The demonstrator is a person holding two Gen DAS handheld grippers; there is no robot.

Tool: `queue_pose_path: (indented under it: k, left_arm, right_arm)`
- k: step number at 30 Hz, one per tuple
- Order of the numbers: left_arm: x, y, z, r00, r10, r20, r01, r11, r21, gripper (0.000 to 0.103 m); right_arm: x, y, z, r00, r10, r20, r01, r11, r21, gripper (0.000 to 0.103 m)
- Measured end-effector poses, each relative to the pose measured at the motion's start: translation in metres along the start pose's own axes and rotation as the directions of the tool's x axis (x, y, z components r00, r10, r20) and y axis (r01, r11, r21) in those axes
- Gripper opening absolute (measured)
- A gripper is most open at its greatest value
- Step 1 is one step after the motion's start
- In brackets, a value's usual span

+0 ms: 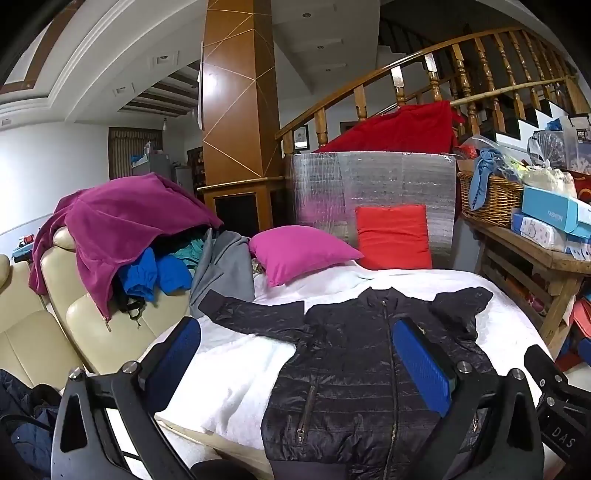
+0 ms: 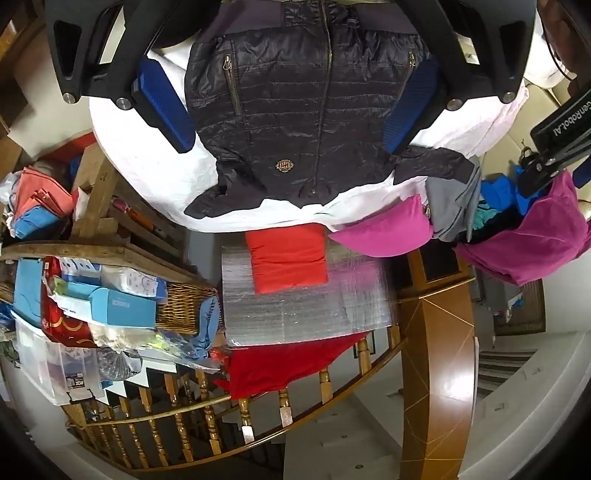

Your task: Fold large clothes

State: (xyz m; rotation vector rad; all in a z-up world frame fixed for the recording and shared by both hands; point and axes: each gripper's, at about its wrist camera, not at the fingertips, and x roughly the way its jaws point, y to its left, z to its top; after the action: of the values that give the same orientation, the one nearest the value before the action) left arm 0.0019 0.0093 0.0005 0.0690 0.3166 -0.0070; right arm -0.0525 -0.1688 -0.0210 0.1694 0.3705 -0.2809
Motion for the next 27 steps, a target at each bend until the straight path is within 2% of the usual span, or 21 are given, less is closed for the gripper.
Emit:
queue_pose_path:
  k: [16,27]
  left_arm:
    - [0.014,-0.005,-0.006,0.999,-0.009,-0.044,0.01,1.0,0.01,0.103]
    - [0.016,-0.005,-0.009,0.998,-0.011,-0.056,0.011,1.0,0.011,0.103]
  right_arm:
    - [0.018,-0.013,-0.004,0.998,-0.01,-0.058,0.011,1.0,0.026,0.103]
    - [0.02,-0.01,-0.007,0.998,-0.011,-0.064,0.012,1.0,0.022,0.103]
